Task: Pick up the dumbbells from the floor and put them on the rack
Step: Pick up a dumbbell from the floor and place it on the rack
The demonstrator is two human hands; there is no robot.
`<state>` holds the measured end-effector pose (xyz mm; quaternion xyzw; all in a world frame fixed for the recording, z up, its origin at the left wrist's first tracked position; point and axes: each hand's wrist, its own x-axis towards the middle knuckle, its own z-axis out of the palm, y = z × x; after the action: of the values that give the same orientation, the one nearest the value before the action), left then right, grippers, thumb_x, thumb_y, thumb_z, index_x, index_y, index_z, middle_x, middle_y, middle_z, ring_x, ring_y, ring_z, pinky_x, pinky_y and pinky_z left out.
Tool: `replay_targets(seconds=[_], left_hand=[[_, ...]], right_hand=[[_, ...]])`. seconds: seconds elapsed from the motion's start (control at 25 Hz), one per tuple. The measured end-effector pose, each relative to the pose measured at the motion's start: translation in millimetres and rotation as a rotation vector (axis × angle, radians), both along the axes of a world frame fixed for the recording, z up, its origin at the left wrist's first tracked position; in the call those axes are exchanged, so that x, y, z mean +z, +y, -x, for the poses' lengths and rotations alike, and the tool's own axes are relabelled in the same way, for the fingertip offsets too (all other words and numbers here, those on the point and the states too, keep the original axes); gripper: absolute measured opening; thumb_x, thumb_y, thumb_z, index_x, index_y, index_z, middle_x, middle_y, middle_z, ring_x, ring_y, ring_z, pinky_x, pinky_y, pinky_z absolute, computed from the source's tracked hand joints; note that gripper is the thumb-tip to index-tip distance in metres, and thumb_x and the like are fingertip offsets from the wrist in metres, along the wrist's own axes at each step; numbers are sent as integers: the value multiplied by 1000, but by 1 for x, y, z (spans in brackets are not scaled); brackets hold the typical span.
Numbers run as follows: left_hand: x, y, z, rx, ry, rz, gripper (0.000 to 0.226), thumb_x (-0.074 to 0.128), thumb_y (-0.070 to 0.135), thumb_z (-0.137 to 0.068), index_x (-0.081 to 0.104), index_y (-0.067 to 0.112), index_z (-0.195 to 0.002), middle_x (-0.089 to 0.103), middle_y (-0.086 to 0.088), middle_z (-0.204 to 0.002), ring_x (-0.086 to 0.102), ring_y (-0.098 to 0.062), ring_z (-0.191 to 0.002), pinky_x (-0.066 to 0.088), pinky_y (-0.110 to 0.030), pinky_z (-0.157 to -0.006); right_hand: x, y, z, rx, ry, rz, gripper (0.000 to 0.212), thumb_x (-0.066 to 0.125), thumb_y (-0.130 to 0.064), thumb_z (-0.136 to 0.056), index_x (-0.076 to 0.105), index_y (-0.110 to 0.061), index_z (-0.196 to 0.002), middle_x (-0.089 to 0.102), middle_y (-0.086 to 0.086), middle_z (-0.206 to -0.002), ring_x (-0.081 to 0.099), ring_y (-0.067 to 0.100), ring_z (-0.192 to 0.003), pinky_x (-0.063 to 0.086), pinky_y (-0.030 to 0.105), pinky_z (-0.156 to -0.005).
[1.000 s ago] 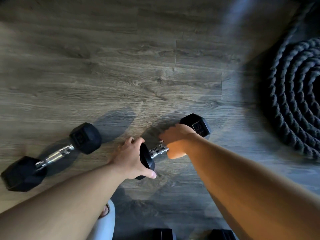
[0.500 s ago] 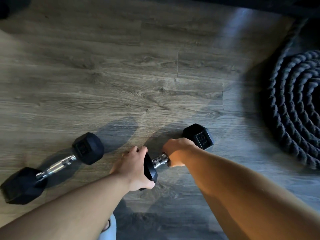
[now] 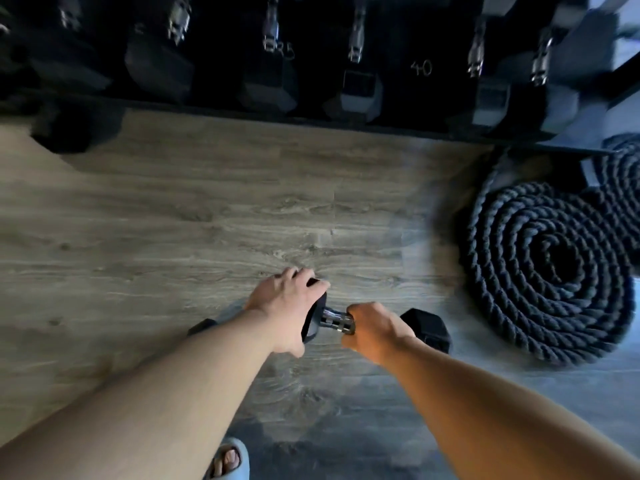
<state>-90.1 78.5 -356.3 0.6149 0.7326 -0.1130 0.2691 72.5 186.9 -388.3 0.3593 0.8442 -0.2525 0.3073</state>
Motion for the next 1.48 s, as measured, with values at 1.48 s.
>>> replay_targets(seconds=[1.48], left_hand=[[709, 191, 147, -857, 709, -203, 114, 80, 51, -71, 11, 23, -158, 19, -2, -163, 10, -34, -146, 6, -47, -121]], right_hand=[[624, 64, 160, -980, 704, 257, 13, 73, -28, -81, 68, -19, -88, 65, -1, -71, 58, 8, -51, 40, 17, -39]])
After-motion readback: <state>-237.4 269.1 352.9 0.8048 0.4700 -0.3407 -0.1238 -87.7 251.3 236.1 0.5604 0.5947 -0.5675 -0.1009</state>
